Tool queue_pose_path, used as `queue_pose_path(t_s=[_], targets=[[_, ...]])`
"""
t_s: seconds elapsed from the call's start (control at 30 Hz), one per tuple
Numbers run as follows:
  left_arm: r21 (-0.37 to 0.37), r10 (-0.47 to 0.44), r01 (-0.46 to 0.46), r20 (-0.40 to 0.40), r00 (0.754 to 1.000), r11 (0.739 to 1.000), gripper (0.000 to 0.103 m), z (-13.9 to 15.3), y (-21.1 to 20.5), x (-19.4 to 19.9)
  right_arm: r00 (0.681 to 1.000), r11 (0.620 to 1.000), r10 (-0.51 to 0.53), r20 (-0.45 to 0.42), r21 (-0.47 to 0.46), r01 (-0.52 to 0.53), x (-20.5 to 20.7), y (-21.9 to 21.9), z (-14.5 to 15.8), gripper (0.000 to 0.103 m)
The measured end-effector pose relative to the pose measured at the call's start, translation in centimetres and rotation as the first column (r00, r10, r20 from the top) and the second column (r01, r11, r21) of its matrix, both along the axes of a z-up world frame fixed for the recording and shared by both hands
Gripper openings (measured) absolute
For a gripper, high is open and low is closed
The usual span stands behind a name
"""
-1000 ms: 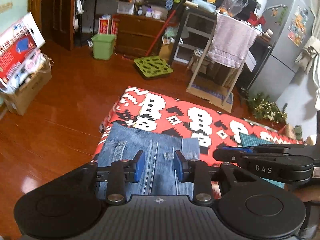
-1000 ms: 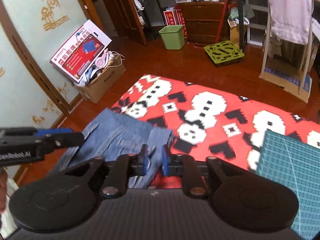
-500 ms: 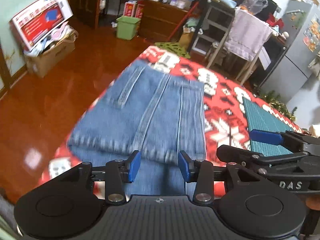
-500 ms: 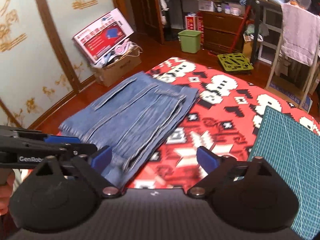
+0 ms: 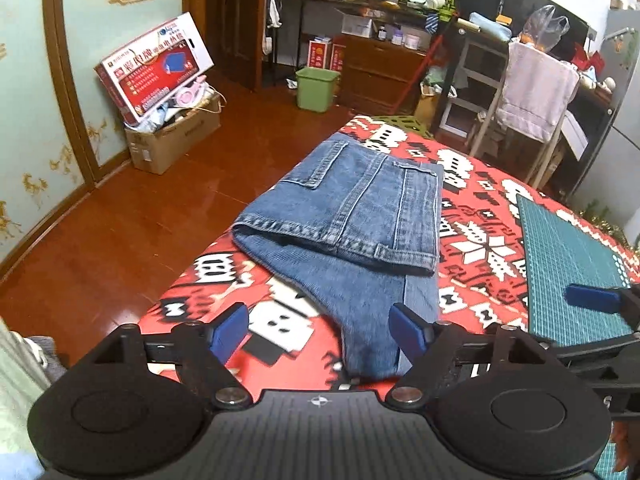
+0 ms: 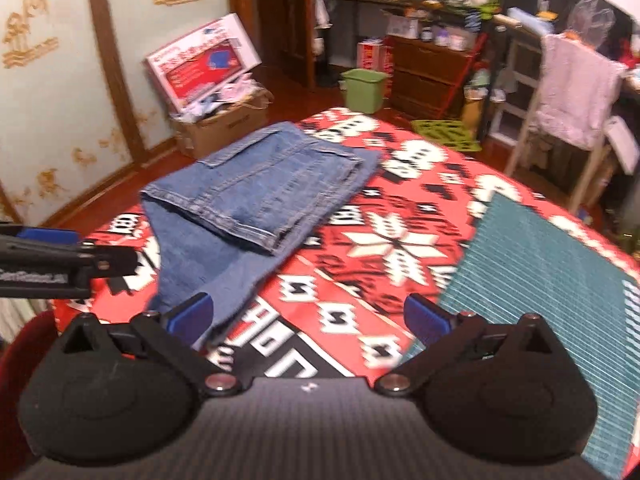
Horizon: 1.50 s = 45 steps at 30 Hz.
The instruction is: Fold clothes
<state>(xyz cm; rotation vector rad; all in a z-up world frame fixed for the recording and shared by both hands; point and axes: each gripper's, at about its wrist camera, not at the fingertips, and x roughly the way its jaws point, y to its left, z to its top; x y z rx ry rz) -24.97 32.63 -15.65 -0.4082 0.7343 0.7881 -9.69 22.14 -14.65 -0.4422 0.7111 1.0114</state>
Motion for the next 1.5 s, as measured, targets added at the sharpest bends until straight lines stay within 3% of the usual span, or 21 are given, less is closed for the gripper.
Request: queue_pose_path(t_s=[0.23,0.4,0.6,0.73,0.87,1.0,1.5], targets=[[-0.027,-0.032,0.031,-0.036,0.999,0.999,0.076,2.5,-2.8,-2.4,1.0,1.0,0.0,0.014,-0.008,0.001,-1.9,-2.9,2.8,0.103],[-0.065,0.038,-0.036,0.038,0.999,0.997,0.079,4.8,-3.7,-4.5,0.999,0.999,-0.025,0.043,-0.032,0.026,-3.0,-4.4,5.6,0.103],[-0.024,0.092,-0.093,-0.04,0.995,0.995,0.089,7.4,-5.2,-4.6,0.997,0.999,-0.032,-0.073,-0.015,0.031,-4.1,-5.9,8.7,0.102],[-0.025,0.123,-0.124,-0.039,0.992,0.992,0.095,8.5,-5.7,-5.0,0.998,0.999,-0.044,-0.043,-0.012,0.044,-5.4,-6.4,10.8,0.103],[0.009,0.116,-0.115,-0.056,0.992,0.993,0.095,9.4,-6.4,-5.1,0.999,0.999,-0.031,-0.034,-0.017,0.031,-6.3,-6.6,12.3,0.103],[0.092,0.12,-0.114,-0.065,0.991,0.989,0.096,10.4,-7.4,-5.1,0.998,0.999,-0.038,-0.044,0.0,0.038,-6.5,-7.0,13.2,0.103],[0.09,0.121,-0.113,-0.084,0.989,0.99,0.095,11.2,-8.3,-5.3,0.995,0.998,-0.062,-0.079,-0.009,0.061,-6.5,-7.1,13.8,0.102]])
